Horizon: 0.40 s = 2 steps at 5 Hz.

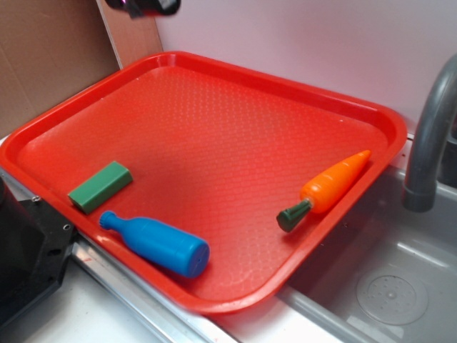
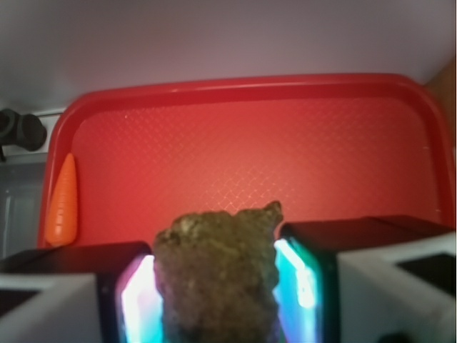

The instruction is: Grab the rock.

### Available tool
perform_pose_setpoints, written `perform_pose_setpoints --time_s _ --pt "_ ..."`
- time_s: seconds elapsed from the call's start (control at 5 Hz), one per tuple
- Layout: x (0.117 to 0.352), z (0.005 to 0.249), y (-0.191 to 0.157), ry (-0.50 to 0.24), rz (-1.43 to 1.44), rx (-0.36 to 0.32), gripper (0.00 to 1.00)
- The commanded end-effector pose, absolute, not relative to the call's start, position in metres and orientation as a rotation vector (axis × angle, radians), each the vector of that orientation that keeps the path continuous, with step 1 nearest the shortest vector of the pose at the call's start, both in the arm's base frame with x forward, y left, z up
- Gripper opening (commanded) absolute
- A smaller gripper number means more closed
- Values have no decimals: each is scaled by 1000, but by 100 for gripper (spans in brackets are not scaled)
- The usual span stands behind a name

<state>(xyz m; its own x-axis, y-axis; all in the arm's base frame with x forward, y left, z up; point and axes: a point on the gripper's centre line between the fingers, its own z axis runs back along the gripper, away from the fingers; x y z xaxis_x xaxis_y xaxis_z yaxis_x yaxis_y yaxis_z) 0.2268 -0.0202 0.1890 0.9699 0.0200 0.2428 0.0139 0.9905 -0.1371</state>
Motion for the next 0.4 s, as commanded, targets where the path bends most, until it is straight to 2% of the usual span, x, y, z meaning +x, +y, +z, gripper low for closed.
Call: perform_pose_setpoints --time_s 0.0,0.2 --pt "238 223 -36 -262 58 -55 0" --pt "242 221 -38 -259 53 -43 0"
